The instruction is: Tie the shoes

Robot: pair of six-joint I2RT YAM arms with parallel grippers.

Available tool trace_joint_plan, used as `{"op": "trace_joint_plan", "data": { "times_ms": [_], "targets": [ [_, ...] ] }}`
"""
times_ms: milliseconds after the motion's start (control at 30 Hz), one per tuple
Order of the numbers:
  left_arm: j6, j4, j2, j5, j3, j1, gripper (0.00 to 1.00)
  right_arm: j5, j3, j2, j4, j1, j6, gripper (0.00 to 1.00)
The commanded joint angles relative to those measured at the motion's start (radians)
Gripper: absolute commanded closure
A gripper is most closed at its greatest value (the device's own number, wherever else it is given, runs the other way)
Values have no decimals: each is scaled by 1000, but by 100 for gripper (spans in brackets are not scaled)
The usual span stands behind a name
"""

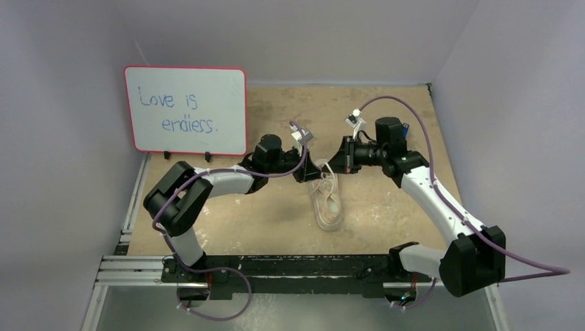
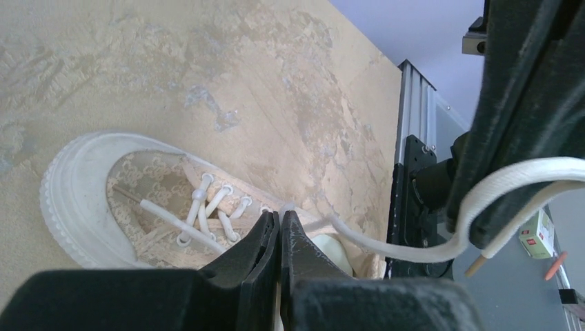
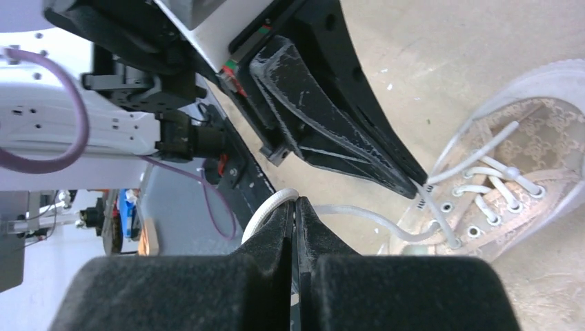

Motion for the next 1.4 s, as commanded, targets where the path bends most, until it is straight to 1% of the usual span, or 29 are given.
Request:
{"op": "trace_joint_plan", "data": {
  "times_ms": [0,33,100,233,300,467,567,733,867,967,1067,1167,1267,1367],
  "targets": [
    [-67,163,4,38,-11,5,100,-63,-18,-61,133,-1,120,100],
    [-74,177,6,45,-12,5,100,-51,-28,-68,159,-1,141,100],
    [-96,225,11,61,-19,5,100,25,-46,-77,198,0,184,100],
    [-200,387,35,117,-52,5,100,141,-31,-71,173,-5,227,100],
    [-244,446,48,128,-67,5,99,165,-25,-71,160,-7,239,100],
    [-284,528,65,105,-106,4,95,199,-50,-91,161,-12,268,100],
    [-287,546,69,81,-106,-4,94,188,-58,-100,161,-14,270,100],
    [-274,551,63,55,-123,-4,91,230,-77,-133,146,-20,272,100],
    [-273,567,66,54,-131,-7,86,222,-74,-121,149,-24,269,100],
    [-274,594,62,48,-140,-9,80,220,-62,-110,157,-25,270,100],
    [-248,572,60,36,-121,-23,75,195,-41,-88,162,-26,261,100],
    [-180,478,64,29,-87,-43,74,151,-36,-73,168,-26,253,100],
    [-143,432,58,20,-75,-47,74,146,-49,-83,176,-26,265,100],
    [-27,301,-11,-34,-95,-45,71,148,-57,-98,186,-26,275,100]
  ]
}}
